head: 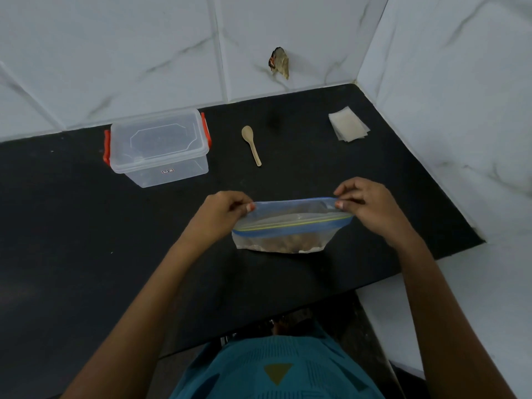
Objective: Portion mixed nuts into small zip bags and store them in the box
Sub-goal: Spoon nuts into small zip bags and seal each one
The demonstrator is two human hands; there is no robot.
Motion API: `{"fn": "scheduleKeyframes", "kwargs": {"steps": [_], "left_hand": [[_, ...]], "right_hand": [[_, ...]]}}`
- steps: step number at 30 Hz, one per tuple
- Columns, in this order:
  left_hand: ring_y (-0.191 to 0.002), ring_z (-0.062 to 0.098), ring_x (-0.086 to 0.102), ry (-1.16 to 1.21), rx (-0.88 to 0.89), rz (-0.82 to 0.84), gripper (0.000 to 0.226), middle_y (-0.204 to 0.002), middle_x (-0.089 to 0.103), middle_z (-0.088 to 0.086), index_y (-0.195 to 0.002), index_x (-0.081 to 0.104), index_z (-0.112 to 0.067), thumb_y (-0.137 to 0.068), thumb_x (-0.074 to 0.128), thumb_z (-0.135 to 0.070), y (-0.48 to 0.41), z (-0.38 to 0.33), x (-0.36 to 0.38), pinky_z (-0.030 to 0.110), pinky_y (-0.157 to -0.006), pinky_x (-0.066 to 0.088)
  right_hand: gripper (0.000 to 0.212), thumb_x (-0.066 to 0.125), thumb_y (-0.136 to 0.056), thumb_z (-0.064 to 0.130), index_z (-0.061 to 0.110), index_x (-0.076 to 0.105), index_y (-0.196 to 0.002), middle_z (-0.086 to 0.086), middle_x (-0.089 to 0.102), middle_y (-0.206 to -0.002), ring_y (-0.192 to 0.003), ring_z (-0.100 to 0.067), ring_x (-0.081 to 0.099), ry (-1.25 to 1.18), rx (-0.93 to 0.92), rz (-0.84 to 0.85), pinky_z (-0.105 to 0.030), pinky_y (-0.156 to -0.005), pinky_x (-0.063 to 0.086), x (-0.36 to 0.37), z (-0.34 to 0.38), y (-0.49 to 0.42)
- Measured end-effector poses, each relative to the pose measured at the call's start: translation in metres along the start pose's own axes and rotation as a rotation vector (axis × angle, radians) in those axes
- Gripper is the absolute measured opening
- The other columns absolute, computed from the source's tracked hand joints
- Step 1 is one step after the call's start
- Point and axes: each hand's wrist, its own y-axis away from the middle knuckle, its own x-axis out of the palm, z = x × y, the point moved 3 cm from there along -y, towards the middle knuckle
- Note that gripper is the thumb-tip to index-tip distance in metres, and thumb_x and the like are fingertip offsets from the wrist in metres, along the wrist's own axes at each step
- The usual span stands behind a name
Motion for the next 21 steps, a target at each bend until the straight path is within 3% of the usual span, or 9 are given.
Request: {"fn": "scheduleKeyframes", "kwargs": {"steps": [4, 8, 9, 12, 14, 16, 17, 19, 21], "left_hand": [[-0.084, 0.01, 0.055, 0.441, -0.164, 0.062, 0.015, -0.088, 0.06, -0.003, -0.107, 0.058, -0.017, -0.095, 0.049, -0.015, -0.007, 0.009, 0.003, 0.017, -0.071, 0.045], [-0.092, 0.014, 0.058, 0.95, -0.368, 0.057, 0.035, -0.106, 0.058, 0.001, -0.126, 0.05, -0.02, -0.092, 0.052, -0.015, -0.01, 0.021, 0.013, 0.027, -0.072, 0.054], [-0.092, 0.014, 0.059, 1.079, -0.393, 0.047, 0.034, -0.106, 0.057, 0.003, -0.125, 0.051, -0.02, -0.092, 0.051, -0.012, -0.01, 0.022, 0.015, 0.027, -0.07, 0.056], [-0.083, 0.016, 0.067, 1.425, -0.431, 0.07, 0.032, -0.101, 0.062, 0.007, -0.114, 0.055, -0.021, -0.088, 0.051, -0.004, -0.008, 0.024, 0.022, 0.027, -0.065, 0.059], [-0.08, 0.019, 0.07, 1.601, -0.41, 0.132, 0.053, -0.1, 0.067, 0.01, -0.111, 0.057, -0.023, -0.067, 0.073, 0.001, -0.005, 0.027, 0.024, 0.03, -0.063, 0.059], [-0.084, 0.022, 0.07, 1.674, -0.391, 0.2, 0.084, -0.098, 0.071, 0.01, -0.111, 0.059, -0.022, -0.036, 0.09, 0.001, -0.004, 0.03, 0.028, 0.03, -0.061, 0.058], [-0.087, 0.023, 0.068, 1.666, -0.397, 0.214, 0.087, -0.099, 0.071, 0.009, -0.11, 0.059, -0.022, -0.032, 0.09, 0.001, -0.003, 0.031, 0.029, 0.029, -0.061, 0.058], [-0.095, 0.023, 0.062, 1.644, -0.452, 0.182, 0.068, -0.108, 0.063, 0.009, -0.108, 0.056, -0.02, -0.049, 0.078, 0.007, -0.002, 0.028, 0.031, 0.027, -0.063, 0.058], [-0.096, 0.022, 0.058, 1.625, -0.49, 0.126, 0.046, -0.109, 0.056, 0.009, -0.104, 0.053, -0.017, -0.067, 0.056, 0.01, -0.001, 0.027, 0.03, 0.026, -0.066, 0.057]], "right_hand": [[0.023, 0.055, -0.085, -0.003, 0.02, 0.055, -0.088, 0.006, 0.064, -0.071, -0.075, -0.006, 0.059, -0.282, 0.166, 0.094, -0.02, -0.067, 0.042, 0.0, -0.011, -0.008], [0.024, 0.048, -0.083, -0.008, 0.015, 0.05, -0.089, 0.003, 0.061, -0.065, -0.064, -0.008, 0.062, -0.873, 0.355, 0.128, -0.024, -0.061, 0.053, 0.016, -0.033, -0.013], [0.026, 0.056, -0.076, -0.007, 0.015, 0.05, -0.088, 0.0, 0.06, -0.067, -0.062, -0.009, 0.063, -1.022, 0.386, 0.133, -0.024, -0.059, 0.055, 0.02, -0.038, -0.013], [0.058, 0.086, -0.036, 0.001, 0.016, 0.054, -0.082, -0.004, 0.062, -0.071, -0.07, -0.014, 0.064, -1.301, 0.369, 0.198, -0.031, -0.069, 0.057, 0.03, -0.048, -0.015], [0.062, 0.087, -0.028, 0.001, 0.017, 0.055, -0.078, -0.006, 0.066, -0.079, -0.085, -0.015, 0.062, -1.353, 0.336, 0.213, -0.037, -0.087, 0.051, 0.032, -0.052, -0.016], [0.061, 0.086, -0.029, -0.001, 0.017, 0.055, -0.079, -0.009, 0.066, -0.093, -0.101, -0.019, 0.058, -1.377, 0.341, 0.193, -0.04, -0.099, 0.043, 0.032, -0.053, -0.016], [0.06, 0.084, -0.032, -0.002, 0.017, 0.054, -0.08, -0.01, 0.065, -0.098, -0.103, -0.021, 0.059, -1.385, 0.349, 0.189, -0.041, -0.097, 0.045, 0.032, -0.053, -0.016], [0.047, 0.074, -0.05, -0.007, 0.016, 0.051, -0.083, -0.01, 0.065, -0.099, -0.094, -0.02, 0.065, -1.381, 0.363, 0.173, -0.037, -0.086, 0.053, 0.031, -0.049, -0.014], [0.03, 0.05, -0.074, -0.01, 0.016, 0.049, -0.088, -0.008, 0.063, -0.099, -0.082, -0.016, 0.067, -1.276, 0.39, 0.113, -0.031, -0.077, 0.055, 0.029, -0.045, -0.012]]}}
